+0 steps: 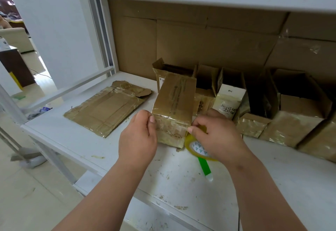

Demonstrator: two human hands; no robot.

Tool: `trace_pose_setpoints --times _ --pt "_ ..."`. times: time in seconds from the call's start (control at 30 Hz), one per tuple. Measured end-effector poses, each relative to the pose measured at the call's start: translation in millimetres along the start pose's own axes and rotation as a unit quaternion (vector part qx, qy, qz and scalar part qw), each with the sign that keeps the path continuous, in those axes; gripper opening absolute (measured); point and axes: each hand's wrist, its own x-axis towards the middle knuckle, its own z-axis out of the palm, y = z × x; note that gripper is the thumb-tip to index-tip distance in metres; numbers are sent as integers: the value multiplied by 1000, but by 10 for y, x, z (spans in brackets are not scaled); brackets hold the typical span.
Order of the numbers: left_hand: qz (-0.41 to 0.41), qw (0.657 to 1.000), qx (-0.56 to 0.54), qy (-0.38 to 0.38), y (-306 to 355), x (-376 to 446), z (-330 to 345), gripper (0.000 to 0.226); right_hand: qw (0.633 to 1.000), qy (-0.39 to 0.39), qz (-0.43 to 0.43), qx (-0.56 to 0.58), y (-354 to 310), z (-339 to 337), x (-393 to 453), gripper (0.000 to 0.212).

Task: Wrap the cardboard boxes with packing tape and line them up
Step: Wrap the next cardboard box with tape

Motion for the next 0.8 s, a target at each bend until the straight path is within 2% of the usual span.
trace_pose_setpoints --times 0.07,0.2,0.27,0.43,0.6,0.7,0.8 --pt "-18 1000 -11 -8 4 20 -15 18 999 -30 15 11 -20 -57 3 9" --pt "-46 997 -57 -25 18 36 -57 13 997 -65 34 35 -18 -125 36 11" --pt "-52 996 -67 -28 5 34 -69 13 998 -56 32 18 -31 -107 52 6" --pt "-47 998 -38 -26 -24 62 -76 16 999 -27 44 12 -38 -48 53 18" --pt "-7 999 11 -31 -4 81 -71 19 999 1 42 -29 -76 -15 42 23" --pt "-15 999 2 -43 25 96 -94 23 998 5 47 -39 -107 3 38 20" --pt "-49 997 -41 -48 63 96 -125 31 997 -23 68 18 -123 -48 38 7"
